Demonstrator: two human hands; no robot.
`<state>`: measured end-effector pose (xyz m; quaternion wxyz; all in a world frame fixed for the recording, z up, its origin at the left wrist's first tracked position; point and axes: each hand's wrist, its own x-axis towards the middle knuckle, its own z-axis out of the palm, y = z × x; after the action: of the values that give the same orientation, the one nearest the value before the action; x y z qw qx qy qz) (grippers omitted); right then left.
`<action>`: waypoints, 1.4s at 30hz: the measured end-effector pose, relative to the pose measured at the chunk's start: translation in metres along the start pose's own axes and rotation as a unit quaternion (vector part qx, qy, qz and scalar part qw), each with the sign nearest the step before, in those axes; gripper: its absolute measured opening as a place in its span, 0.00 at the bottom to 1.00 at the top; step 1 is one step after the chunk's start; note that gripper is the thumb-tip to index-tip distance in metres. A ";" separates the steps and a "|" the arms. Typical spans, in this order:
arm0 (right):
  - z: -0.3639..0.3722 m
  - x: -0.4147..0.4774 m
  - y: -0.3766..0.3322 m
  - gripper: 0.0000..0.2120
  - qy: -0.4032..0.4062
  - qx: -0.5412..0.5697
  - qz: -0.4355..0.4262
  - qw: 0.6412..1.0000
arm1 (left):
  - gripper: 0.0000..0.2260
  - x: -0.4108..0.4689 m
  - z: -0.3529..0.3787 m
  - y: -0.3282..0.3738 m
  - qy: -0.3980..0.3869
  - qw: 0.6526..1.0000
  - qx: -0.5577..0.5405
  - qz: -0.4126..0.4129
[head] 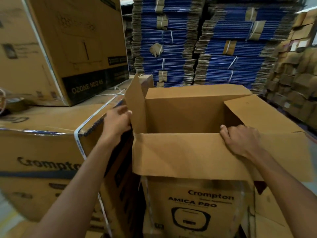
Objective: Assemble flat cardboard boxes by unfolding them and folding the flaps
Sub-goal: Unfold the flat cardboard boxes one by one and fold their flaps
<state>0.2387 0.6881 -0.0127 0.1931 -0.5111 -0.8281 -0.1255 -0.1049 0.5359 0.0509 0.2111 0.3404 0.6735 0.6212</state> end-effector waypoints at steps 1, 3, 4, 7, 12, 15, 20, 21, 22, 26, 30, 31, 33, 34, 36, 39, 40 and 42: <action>-0.001 0.000 -0.001 0.31 -0.008 0.001 0.002 1.000 | 0.17 -0.002 0.005 -0.010 0.011 1.000 0.019 -0.007; -0.003 0.000 -0.002 0.31 -0.017 0.006 0.005 1.000 | 0.20 -0.004 0.016 -0.024 0.034 0.998 0.049 -0.019; -0.006 -0.001 -0.002 0.31 -0.026 0.014 0.005 1.000 | 0.20 -0.005 0.022 -0.028 0.043 0.997 0.059 -0.022; -0.013 0.001 0.000 0.30 -0.089 0.051 0.025 0.994 | 0.18 -0.005 0.041 -0.038 0.053 0.993 0.101 -0.036; -0.035 0.015 -0.008 0.24 -0.246 0.059 0.102 0.962 | 0.22 -0.006 0.051 -0.049 0.093 0.986 0.126 -0.055; -0.039 0.020 -0.017 0.16 -0.220 0.068 0.141 0.963 | 0.22 -0.007 0.046 -0.053 0.091 0.984 0.142 -0.056; -0.067 0.024 -0.002 0.15 -0.081 -0.082 0.146 0.983 | 0.23 -0.012 0.040 -0.051 0.074 0.984 0.158 -0.042; -0.073 0.026 0.010 0.17 -0.056 -0.095 0.158 0.981 | 0.22 -0.013 0.040 -0.051 0.072 0.984 0.161 -0.037; -0.079 0.027 0.025 0.21 -0.039 -0.116 0.170 0.978 | 0.22 -0.014 0.040 -0.052 0.070 0.983 0.165 -0.035; -0.075 0.020 0.089 0.26 -0.063 -0.157 0.237 0.957 | 0.22 -0.014 0.038 -0.055 0.064 0.981 0.179 -0.033; -0.052 0.006 0.115 0.31 -0.115 -0.030 0.302 0.946 | 0.22 -0.014 0.040 -0.056 0.056 0.982 0.178 -0.018; -0.047 0.004 0.119 0.33 -0.127 0.012 0.306 0.944 | 0.21 -0.015 0.040 -0.054 0.056 0.982 0.181 -0.013; -0.042 -0.003 0.123 0.36 -0.140 0.071 0.315 0.936 | 0.21 -0.019 0.041 -0.050 0.049 0.982 0.179 -0.019; -0.042 -0.005 0.124 0.36 -0.136 0.072 0.314 0.937 | 0.21 -0.020 0.042 -0.049 0.045 0.982 0.182 -0.021; -0.047 -0.009 0.117 0.32 -0.092 0.029 0.287 0.953 | 0.21 -0.024 0.045 -0.044 0.034 0.983 0.182 -0.021; -0.060 -0.017 0.078 0.21 0.031 0.049 0.197 0.979 | 0.18 -0.027 0.051 -0.035 0.016 0.983 0.182 -0.006; -0.064 -0.023 0.056 0.19 0.067 0.084 0.165 0.980 | 0.19 -0.029 0.054 -0.032 0.008 0.984 0.180 -0.006; -0.068 -0.040 0.009 0.15 0.119 0.157 0.118 0.973 | 0.20 -0.035 0.064 -0.025 -0.008 0.983 0.184 -0.005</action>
<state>0.2763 0.6324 0.0303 0.3819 -0.5499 -0.7422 -0.0301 -0.0406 0.5554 0.0121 0.1532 0.3753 0.7763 0.4827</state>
